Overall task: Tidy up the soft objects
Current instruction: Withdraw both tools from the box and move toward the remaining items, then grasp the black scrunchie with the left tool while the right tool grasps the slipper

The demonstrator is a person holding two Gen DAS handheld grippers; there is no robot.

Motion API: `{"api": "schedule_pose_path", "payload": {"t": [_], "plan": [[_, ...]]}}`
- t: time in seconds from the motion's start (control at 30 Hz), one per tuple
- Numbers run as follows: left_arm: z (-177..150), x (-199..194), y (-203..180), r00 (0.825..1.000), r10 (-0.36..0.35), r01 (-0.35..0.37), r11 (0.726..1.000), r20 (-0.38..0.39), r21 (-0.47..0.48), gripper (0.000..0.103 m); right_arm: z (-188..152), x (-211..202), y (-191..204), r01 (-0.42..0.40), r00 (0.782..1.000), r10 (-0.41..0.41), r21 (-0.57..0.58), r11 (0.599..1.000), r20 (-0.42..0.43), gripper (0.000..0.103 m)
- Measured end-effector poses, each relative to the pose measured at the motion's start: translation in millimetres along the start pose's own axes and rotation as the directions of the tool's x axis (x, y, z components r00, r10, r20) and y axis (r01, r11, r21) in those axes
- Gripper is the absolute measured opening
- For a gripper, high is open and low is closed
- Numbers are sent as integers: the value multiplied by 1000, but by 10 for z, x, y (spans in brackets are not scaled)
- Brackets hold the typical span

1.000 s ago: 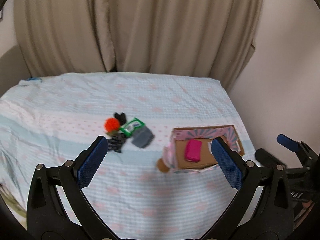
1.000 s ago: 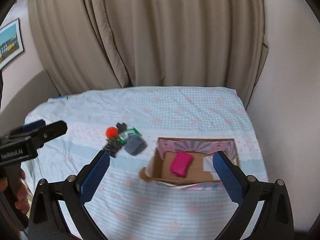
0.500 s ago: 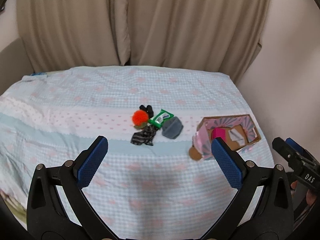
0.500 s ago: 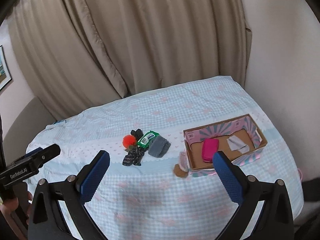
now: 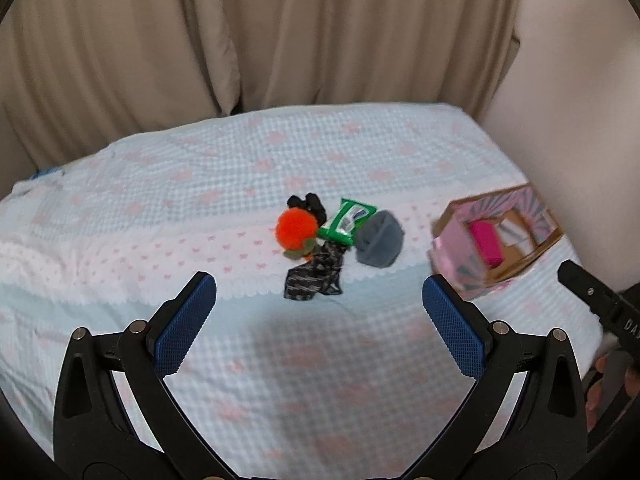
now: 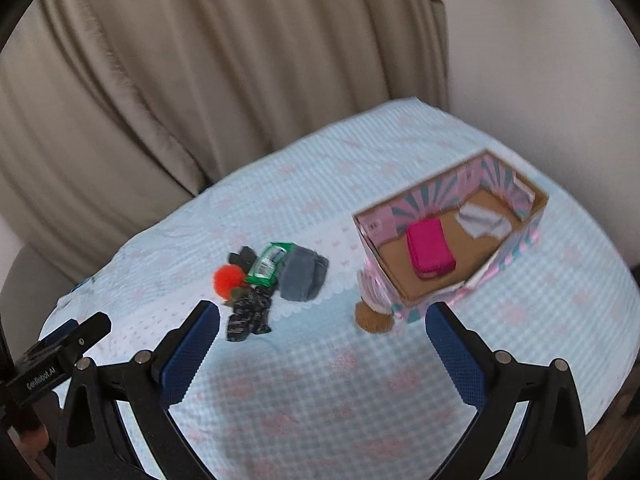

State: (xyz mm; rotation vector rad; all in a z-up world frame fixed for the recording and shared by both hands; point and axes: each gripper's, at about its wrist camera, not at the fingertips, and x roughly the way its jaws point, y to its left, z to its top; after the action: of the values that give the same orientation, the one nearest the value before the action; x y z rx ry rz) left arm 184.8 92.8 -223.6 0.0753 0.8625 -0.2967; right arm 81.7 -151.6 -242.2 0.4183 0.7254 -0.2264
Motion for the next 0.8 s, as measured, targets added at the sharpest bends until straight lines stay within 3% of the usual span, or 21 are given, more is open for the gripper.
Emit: {"api": "schedule_pose_path", "payload": {"t": [0.47,0.7,0.8], "plan": [[-371,1968,-138,992,-52,67,989,-117,133,93,-502,1491,-457,139,990,-128,209,968,-63,102],[-459,2605,-180,987,-36,60,986,-156,153,82,-589,2041,-563,184,983,-172,273,944,-69,98],[-507,2785,-204,985,-26,54,986,-172,160,78,-591,2211,-589,195,981,-179,291,937,-78,91]]}}
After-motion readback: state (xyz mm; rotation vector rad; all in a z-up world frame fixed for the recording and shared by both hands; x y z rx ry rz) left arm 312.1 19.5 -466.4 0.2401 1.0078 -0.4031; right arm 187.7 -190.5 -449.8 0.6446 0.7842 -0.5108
